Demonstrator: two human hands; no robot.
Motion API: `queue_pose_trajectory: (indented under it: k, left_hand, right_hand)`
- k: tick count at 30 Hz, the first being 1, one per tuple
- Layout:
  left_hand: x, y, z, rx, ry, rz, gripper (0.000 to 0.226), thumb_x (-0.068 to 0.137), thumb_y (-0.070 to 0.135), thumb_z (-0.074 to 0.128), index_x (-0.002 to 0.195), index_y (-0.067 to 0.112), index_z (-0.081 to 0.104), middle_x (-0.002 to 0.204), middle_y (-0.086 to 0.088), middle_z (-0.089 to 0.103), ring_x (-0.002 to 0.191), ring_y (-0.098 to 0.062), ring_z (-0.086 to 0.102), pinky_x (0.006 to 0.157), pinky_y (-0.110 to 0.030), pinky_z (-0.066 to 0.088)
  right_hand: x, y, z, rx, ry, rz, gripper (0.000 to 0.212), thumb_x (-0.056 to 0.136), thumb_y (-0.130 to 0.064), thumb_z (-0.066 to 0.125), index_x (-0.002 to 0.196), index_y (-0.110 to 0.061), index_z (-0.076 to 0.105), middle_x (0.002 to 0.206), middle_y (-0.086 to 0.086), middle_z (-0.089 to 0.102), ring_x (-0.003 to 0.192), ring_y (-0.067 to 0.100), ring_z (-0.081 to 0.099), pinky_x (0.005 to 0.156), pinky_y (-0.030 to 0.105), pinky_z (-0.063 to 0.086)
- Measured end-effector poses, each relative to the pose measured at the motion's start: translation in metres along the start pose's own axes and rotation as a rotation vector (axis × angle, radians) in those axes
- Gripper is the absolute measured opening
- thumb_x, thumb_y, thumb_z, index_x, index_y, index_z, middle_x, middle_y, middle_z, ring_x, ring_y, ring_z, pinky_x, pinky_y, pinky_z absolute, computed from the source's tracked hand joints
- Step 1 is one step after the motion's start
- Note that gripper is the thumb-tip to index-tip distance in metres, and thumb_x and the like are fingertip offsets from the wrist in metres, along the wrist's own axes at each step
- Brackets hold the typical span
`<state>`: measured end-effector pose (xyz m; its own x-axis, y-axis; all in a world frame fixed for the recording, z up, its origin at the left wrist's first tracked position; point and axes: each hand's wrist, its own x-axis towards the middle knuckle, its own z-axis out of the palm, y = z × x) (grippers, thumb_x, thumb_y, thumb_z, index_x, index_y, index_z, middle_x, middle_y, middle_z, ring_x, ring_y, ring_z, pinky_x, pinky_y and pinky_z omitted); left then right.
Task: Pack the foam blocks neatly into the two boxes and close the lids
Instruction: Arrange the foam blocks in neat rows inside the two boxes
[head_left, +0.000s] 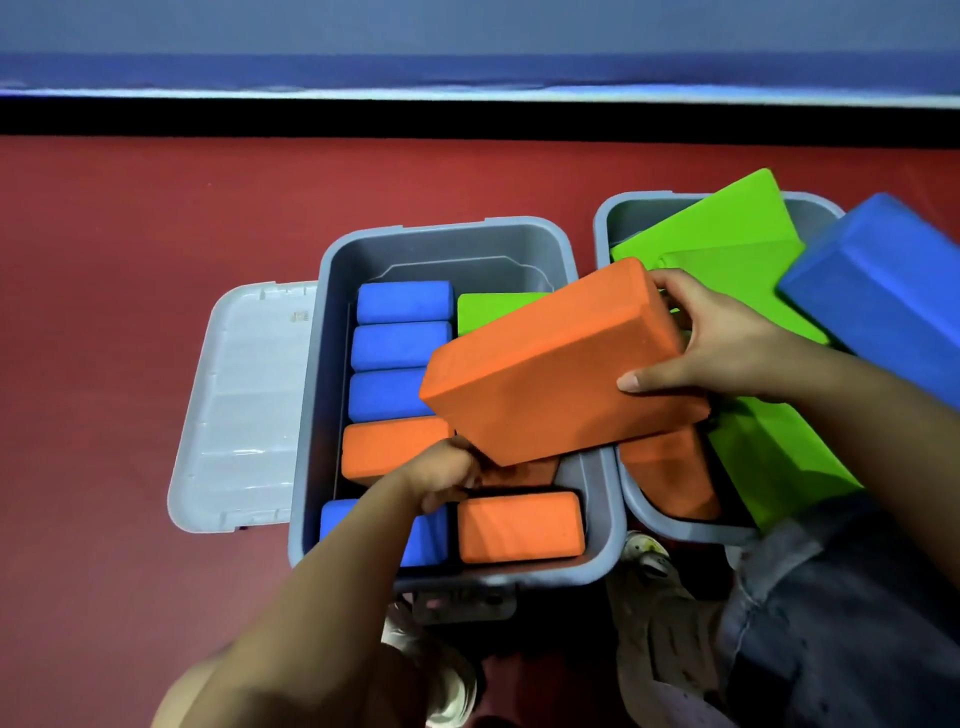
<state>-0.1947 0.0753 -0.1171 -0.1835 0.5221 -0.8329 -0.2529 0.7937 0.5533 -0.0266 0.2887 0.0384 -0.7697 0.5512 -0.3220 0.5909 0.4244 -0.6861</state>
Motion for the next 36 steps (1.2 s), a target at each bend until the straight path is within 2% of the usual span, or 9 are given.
queue_pose_trajectory:
  k: [2, 5, 9, 12, 17, 23, 26, 29, 36]
  left_hand:
    - [0.001, -0.001, -0.009, -0.188, 0.006, 0.000, 0.018, 0.060, 0.002, 0.038, 0.048, 0.016, 0.040, 0.064, -0.008, 0.046, 0.070, -0.024, 0.055, 0.073, -0.033, 0.044]
    - [0.002, -0.004, -0.031, -0.534, -0.010, -0.045, 0.012, 0.070, 0.009, 0.036, 0.062, 0.014, 0.043, 0.061, -0.008, 0.041, 0.064, -0.027, 0.054, 0.100, -0.058, 0.036]
    - [0.004, -0.005, -0.051, -0.752, -0.129, -0.071, 0.062, 0.090, 0.059, 0.034, 0.116, 0.007, 0.056, 0.103, -0.016, 0.054, 0.104, -0.044, 0.052, 0.081, -0.075, 0.037]
    - [-0.007, 0.008, -0.046, -0.747, -0.075, -0.048, 0.072, 0.087, 0.071, 0.035, 0.119, 0.009, 0.055, 0.115, -0.012, 0.055, 0.118, -0.044, 0.052, 0.089, -0.069, 0.040]
    - [-0.029, 0.012, -0.051, 0.385, 0.470, 0.118, 0.048, 0.097, 0.050, 0.041, 0.090, 0.006, 0.057, 0.090, -0.013, 0.064, 0.086, -0.028, 0.063, 0.064, -0.029, 0.045]
    - [-0.050, -0.021, -0.078, 0.832, 0.046, -0.177, 0.031, 0.088, 0.044, 0.063, 0.090, 0.013, 0.062, 0.072, -0.005, 0.062, 0.062, -0.017, 0.057, 0.059, -0.024, 0.050]
    - [-0.027, -0.045, -0.064, 0.842, 0.279, -0.002, 0.044, 0.084, 0.034, 0.070, 0.124, 0.018, 0.060, 0.113, -0.005, 0.067, 0.099, -0.023, 0.062, 0.083, -0.030, 0.049]
    - [-0.011, -0.050, -0.052, 0.796, 0.527, 0.074, 0.047, 0.085, 0.032, 0.069, 0.125, 0.010, 0.056, 0.122, -0.011, 0.061, 0.111, -0.028, 0.057, 0.087, -0.033, 0.044]
    - [-0.006, -0.067, -0.046, 0.816, 0.450, -0.021, 0.033, 0.086, 0.021, 0.066, 0.117, 0.009, 0.061, 0.118, -0.012, 0.064, 0.104, -0.028, 0.060, 0.087, -0.035, 0.048]
  right_hand:
    - [-0.003, 0.001, 0.000, -0.015, -0.043, 0.000, 0.095, 0.058, -0.028, 0.089, 0.135, -0.031, 0.034, 0.106, -0.020, 0.054, 0.090, -0.004, 0.055, 0.072, 0.013, 0.042]
    - [-0.005, 0.003, 0.005, -0.135, -0.089, -0.023, 0.094, 0.055, -0.032, 0.089, 0.133, -0.029, 0.037, 0.115, -0.011, 0.056, 0.100, 0.007, 0.055, 0.082, 0.020, 0.042]
    - [-0.001, -0.004, 0.022, -0.249, -0.078, -0.159, 0.102, 0.056, -0.035, 0.088, 0.141, -0.023, 0.033, 0.132, 0.000, 0.047, 0.116, 0.008, 0.042, 0.097, 0.020, 0.033]
    - [0.001, -0.018, 0.031, -0.277, -0.058, -0.248, 0.106, 0.058, -0.042, 0.086, 0.146, -0.025, 0.029, 0.127, 0.003, 0.046, 0.116, 0.014, 0.044, 0.103, 0.027, 0.036]
    - [0.009, -0.025, 0.027, -0.279, 0.004, -0.191, 0.102, 0.056, -0.038, 0.087, 0.142, -0.028, 0.034, 0.127, 0.004, 0.049, 0.115, 0.015, 0.045, 0.089, 0.017, 0.031]
    - [0.017, -0.033, 0.022, -0.190, 0.141, -0.080, 0.089, 0.060, -0.034, 0.086, 0.137, -0.025, 0.042, 0.128, 0.002, 0.055, 0.109, 0.015, 0.051, 0.087, 0.022, 0.035]
    - [0.022, -0.038, 0.029, -0.101, 0.238, -0.077, 0.086, 0.060, -0.036, 0.087, 0.133, -0.022, 0.044, 0.125, 0.003, 0.057, 0.110, 0.019, 0.054, 0.092, 0.029, 0.041]
    - [0.028, -0.043, 0.039, 0.005, 0.369, -0.079, 0.085, 0.061, -0.040, 0.085, 0.132, -0.020, 0.044, 0.125, 0.002, 0.057, 0.112, 0.018, 0.054, 0.095, 0.028, 0.041]
    - [0.042, -0.049, 0.040, 0.096, 0.578, -0.067, 0.093, 0.061, -0.043, 0.084, 0.138, -0.019, 0.039, 0.131, 0.005, 0.051, 0.119, 0.018, 0.048, 0.095, 0.018, 0.034]
